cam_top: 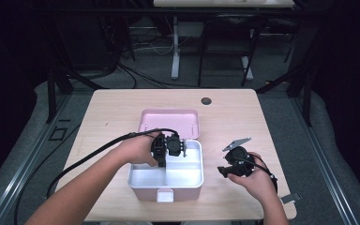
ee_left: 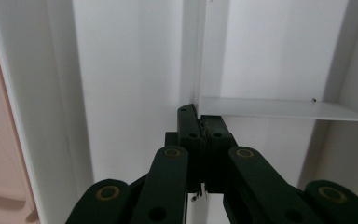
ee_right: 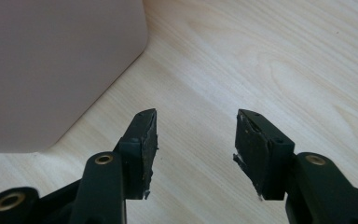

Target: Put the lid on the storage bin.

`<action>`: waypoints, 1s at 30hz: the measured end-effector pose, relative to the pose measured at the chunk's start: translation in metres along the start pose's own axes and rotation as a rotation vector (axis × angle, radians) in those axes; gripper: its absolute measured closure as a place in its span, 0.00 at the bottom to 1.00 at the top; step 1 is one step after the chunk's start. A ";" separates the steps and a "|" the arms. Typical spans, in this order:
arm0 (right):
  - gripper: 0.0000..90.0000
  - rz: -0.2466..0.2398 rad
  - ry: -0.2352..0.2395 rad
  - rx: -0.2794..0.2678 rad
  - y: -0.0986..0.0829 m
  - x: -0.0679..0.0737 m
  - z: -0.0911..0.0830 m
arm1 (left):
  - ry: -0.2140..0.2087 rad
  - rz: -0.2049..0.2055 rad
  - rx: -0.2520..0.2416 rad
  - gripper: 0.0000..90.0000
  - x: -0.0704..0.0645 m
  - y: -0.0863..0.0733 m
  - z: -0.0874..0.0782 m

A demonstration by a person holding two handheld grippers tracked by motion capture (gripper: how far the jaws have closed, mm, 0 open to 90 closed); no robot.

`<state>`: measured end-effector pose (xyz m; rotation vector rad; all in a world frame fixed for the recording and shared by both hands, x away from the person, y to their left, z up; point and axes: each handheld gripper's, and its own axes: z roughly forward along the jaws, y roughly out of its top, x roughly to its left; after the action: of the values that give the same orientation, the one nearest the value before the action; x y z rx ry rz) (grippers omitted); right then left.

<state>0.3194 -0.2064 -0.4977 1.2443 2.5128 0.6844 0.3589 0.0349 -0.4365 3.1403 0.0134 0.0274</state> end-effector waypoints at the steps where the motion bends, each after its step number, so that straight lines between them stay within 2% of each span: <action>1: 0.54 0.000 0.000 0.000 0.000 0.000 0.000 | 0.000 0.001 0.000 0.98 0.000 0.000 0.000; 6: 0.53 0.023 -0.019 -0.026 0.003 0.001 -0.003 | -0.005 -0.011 -0.017 0.98 0.001 -0.001 0.003; 7: 0.53 0.023 -0.011 -0.039 0.003 0.000 -0.003 | -0.006 -0.006 -0.018 0.98 0.001 -0.002 0.003; 8: 0.54 0.012 -0.025 -0.034 0.004 0.001 -0.005 | -0.001 0.001 -0.025 0.98 0.000 -0.003 0.003; 12: 0.56 0.002 -0.039 -0.039 0.007 0.000 -0.004 | 0.003 -0.002 -0.017 0.98 0.000 -0.002 0.003; 15: 0.58 0.024 -0.053 -0.053 0.012 0.000 -0.006 | -0.001 -0.015 -0.016 0.97 0.000 -0.001 0.004; 19: 0.62 0.015 -0.023 -0.083 0.022 0.001 -0.007 | 0.005 -0.010 -0.010 0.97 0.000 -0.001 0.003; 20: 0.62 0.005 -0.014 -0.080 0.025 0.003 -0.005 | 0.006 -0.012 -0.011 0.97 -0.001 0.000 0.004; 21: 0.62 -0.002 -0.041 -0.056 0.028 0.005 -0.006 | 0.007 -0.011 -0.010 0.96 -0.001 0.000 0.004; 25: 0.66 -0.012 -0.038 -0.039 0.041 0.009 -0.004 | 0.003 -0.013 -0.012 0.96 -0.001 0.000 0.004; 29: 0.67 0.002 -0.038 -0.011 0.056 0.008 -0.008 | -0.002 -0.010 -0.006 0.96 0.000 0.000 0.004; 30: 0.67 0.008 -0.023 -0.006 0.059 0.007 -0.009 | -0.004 -0.007 -0.004 0.96 0.001 0.000 0.003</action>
<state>0.3513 -0.1723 -0.4602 1.2532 2.4871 0.6757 0.3597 0.0349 -0.4399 3.1362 0.0250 0.0204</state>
